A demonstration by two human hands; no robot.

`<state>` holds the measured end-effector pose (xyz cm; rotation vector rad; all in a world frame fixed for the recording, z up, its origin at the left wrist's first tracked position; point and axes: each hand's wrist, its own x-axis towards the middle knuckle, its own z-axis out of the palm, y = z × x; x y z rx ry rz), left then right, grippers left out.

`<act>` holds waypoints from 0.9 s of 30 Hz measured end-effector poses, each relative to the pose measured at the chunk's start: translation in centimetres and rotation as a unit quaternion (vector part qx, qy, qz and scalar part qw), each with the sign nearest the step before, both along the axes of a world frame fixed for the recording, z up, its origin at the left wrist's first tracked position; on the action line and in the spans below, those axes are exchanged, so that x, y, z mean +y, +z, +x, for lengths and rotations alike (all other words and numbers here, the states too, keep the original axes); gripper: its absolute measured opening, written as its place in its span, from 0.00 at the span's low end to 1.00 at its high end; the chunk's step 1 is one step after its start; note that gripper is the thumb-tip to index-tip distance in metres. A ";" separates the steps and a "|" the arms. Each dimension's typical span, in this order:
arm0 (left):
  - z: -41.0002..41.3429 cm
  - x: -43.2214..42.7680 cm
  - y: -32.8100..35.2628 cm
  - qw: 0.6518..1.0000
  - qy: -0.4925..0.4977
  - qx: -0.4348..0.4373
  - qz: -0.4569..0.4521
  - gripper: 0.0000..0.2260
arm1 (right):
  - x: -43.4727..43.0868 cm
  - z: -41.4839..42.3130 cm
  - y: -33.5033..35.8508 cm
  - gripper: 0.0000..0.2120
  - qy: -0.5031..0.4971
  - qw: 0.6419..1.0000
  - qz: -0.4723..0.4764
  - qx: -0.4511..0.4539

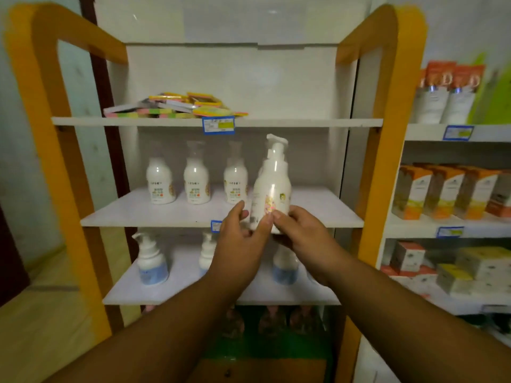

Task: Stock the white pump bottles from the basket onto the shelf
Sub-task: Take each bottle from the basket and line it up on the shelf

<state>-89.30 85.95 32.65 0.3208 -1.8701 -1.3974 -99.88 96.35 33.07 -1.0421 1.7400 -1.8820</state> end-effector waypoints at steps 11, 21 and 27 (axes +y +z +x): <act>-6.6 0.9 -0.2 0.979 -0.196 -0.056 -0.001 0.28 | 2.1 -5.3 0.8 0.24 -0.177 0.981 0.009 0.075; -12.2 -1.1 1.3 0.983 -0.165 -0.071 -0.045 0.18 | 2.3 -11.6 2.5 0.22 -0.123 0.990 0.045 0.060; -16.2 -1.9 3.5 0.964 -0.121 -0.151 -0.183 0.19 | 2.0 -15.0 2.4 0.22 -0.105 0.992 0.061 0.045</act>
